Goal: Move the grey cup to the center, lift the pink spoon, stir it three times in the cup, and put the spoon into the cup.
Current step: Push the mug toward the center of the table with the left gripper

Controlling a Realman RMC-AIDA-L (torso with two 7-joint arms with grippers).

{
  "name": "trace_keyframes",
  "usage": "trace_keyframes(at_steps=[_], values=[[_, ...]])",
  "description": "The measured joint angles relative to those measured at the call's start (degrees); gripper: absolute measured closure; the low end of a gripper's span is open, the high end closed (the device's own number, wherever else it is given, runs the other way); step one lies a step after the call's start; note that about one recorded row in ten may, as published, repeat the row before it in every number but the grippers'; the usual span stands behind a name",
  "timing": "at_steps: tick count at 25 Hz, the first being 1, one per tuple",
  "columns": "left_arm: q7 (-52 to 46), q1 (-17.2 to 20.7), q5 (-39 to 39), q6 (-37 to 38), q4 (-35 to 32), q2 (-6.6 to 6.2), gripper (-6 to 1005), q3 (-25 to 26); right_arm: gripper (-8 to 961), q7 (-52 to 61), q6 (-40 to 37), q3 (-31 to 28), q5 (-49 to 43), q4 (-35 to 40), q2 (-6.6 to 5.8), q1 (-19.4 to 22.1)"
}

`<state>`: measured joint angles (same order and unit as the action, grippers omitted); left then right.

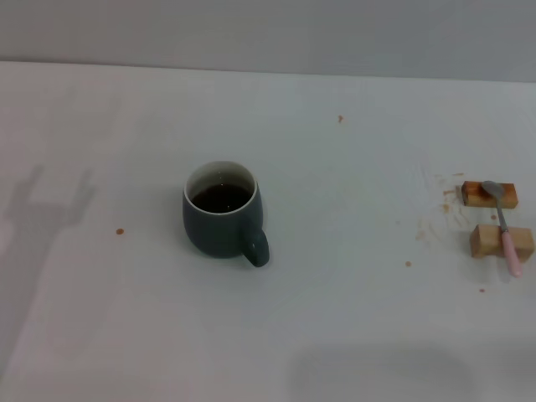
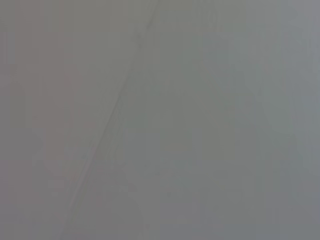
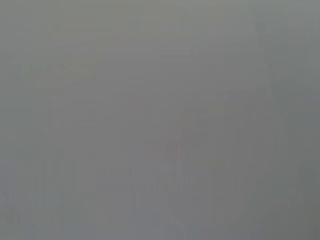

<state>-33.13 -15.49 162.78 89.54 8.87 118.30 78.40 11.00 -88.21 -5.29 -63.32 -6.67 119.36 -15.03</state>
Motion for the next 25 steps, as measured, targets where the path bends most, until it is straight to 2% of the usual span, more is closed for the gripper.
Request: trace_keyframes(at_steps=[14,25], values=[[1.26,0.24,-0.01,0.34,-0.28,0.02,170,-0.42,132,-11.50,-0.15,0.03,0.04,-0.92,0.04,-1.89],[1.32,-0.06,-0.01,-0.01,-0.28,-0.09,170,-1.23,132,-10.99,-0.17,-0.59,0.46,-2.57,0.04,-2.29]])
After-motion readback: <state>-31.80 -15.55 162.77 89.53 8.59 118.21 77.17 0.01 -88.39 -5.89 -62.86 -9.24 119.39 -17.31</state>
